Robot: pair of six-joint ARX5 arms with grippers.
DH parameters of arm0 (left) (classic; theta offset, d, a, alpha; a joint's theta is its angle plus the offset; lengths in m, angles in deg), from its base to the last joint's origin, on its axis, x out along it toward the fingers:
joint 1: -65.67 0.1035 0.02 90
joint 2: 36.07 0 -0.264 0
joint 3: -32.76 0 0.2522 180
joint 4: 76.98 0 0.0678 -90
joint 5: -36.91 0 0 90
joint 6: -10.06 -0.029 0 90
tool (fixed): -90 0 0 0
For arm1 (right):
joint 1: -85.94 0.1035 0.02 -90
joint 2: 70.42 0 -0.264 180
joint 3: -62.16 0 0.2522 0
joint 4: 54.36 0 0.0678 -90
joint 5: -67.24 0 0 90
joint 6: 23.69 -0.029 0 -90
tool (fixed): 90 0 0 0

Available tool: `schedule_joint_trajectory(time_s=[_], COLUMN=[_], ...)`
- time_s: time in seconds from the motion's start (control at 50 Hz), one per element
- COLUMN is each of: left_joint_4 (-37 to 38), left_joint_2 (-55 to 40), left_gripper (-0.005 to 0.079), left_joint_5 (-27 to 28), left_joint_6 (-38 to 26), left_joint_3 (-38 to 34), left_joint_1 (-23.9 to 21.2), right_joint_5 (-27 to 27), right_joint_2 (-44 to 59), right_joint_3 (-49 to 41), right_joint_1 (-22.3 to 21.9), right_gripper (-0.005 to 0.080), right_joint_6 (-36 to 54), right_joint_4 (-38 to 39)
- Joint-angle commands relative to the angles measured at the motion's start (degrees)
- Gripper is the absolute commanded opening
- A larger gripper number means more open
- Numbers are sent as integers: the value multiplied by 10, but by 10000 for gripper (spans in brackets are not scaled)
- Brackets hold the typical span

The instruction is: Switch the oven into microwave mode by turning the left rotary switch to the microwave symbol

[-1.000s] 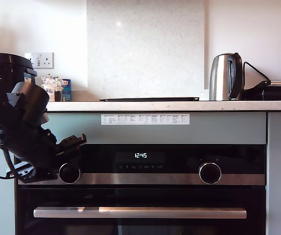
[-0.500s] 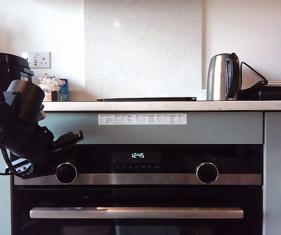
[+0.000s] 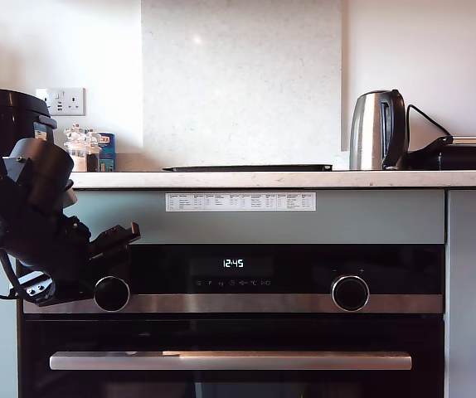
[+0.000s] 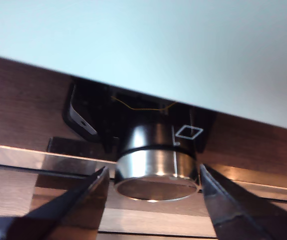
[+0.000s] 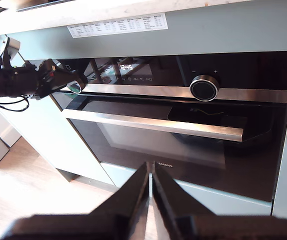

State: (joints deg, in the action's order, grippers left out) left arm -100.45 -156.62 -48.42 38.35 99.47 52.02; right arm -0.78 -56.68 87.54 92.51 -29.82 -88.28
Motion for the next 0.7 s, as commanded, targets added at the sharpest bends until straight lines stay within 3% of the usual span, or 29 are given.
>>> schedule_joint_trajectory(time_s=[0.0,0.58,0.68], left_joint_4=[8,-2,-6], left_joint_2=[-25,-26,-26], left_gripper=[518,510,456], left_joint_5=[15,-7,-7], left_joint_6=[-3,-34,-55], left_joint_3=[3,3,3], left_joint_1=[0,-3,-3], right_joint_5=[1,5,5], right_joint_2=[3,3,3], right_joint_3=[-6,-6,-6], right_joint_1=[3,3,3], right_gripper=[-12,-12,-12], right_joint_6=[-1,-1,-1], right_joint_4=[6,6,6])
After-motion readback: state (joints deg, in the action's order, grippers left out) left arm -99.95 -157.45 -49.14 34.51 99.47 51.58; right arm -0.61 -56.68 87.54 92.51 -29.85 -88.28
